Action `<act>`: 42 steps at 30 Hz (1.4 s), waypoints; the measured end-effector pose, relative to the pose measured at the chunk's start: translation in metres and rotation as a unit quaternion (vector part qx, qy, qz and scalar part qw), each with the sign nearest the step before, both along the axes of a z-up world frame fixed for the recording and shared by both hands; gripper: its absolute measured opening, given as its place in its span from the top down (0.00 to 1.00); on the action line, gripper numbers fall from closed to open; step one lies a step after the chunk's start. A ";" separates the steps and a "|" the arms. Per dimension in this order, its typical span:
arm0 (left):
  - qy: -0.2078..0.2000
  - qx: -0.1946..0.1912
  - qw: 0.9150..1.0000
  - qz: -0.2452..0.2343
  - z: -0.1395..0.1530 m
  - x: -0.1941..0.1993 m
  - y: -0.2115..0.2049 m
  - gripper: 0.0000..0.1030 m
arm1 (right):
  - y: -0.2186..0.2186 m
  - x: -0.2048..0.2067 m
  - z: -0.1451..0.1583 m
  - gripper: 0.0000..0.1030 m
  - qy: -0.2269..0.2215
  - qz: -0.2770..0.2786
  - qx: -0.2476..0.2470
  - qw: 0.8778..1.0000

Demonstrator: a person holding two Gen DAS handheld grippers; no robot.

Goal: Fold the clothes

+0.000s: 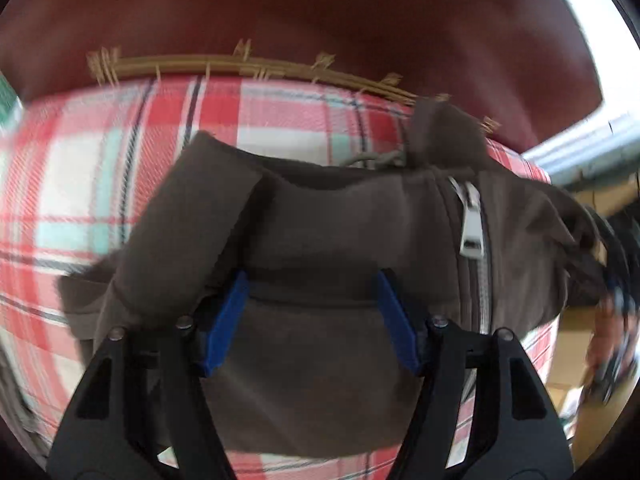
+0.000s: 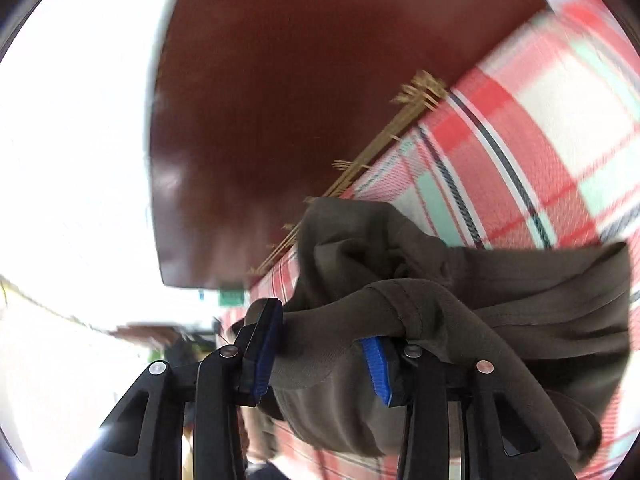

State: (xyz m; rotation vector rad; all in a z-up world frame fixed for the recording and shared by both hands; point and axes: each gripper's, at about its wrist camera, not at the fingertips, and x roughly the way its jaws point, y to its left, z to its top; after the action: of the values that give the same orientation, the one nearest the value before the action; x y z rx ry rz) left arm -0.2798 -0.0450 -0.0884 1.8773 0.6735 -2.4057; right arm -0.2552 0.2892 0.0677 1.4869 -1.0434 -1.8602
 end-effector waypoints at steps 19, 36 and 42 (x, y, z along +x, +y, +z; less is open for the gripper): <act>0.008 -0.042 0.998 0.051 0.008 0.017 -0.024 0.34 | -0.070 -0.020 -0.028 0.56 0.119 0.055 0.234 0.963; 0.041 -0.044 0.998 -0.038 0.011 0.038 0.049 0.31 | 0.011 0.139 -0.030 0.25 0.037 0.018 -0.038 0.998; 0.016 -0.041 0.999 -0.031 -0.004 0.032 0.045 0.21 | 0.032 0.152 -0.103 0.23 -0.051 -0.121 -0.018 0.991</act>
State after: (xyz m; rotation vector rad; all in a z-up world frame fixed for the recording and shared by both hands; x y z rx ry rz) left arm -0.2477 0.0004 -0.0919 1.8600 0.5156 -2.4648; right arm -0.1034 0.3216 -0.0355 1.5043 -1.3520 -1.9318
